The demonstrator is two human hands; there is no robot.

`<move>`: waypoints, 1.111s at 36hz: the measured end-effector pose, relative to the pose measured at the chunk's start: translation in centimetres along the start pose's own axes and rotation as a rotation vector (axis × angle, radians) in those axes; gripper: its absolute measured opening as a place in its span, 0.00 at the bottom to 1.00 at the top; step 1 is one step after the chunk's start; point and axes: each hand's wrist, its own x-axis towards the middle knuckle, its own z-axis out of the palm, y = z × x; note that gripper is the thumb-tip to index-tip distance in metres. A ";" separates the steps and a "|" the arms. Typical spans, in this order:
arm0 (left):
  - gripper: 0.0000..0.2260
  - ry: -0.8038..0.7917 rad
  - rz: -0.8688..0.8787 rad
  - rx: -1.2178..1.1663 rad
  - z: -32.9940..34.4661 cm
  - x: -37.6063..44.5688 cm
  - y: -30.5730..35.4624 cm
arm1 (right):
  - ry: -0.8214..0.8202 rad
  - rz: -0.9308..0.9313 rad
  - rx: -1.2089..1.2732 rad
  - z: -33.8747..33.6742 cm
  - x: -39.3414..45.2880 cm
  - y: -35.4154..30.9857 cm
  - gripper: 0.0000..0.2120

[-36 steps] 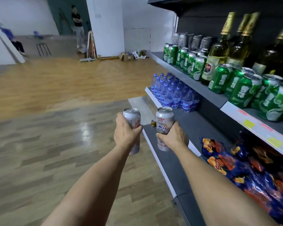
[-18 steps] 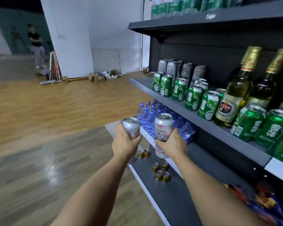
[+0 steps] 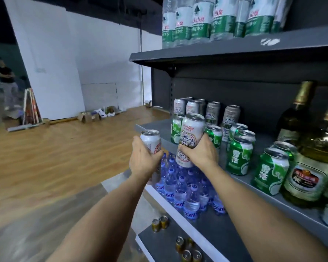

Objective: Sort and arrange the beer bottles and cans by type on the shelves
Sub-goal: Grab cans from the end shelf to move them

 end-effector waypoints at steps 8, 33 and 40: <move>0.28 0.074 0.112 -0.074 1.4 11.5 3.0 | 0.222 -0.080 0.101 -1.4 8.8 -4.6 0.37; 0.36 -0.620 0.320 -0.629 15.5 30.7 11.5 | 0.381 0.490 0.157 -0.5 22.1 0.8 0.15; 0.17 -0.805 0.345 -0.556 18.2 28.3 12.7 | 0.422 0.627 0.175 -0.9 21.5 3.2 0.26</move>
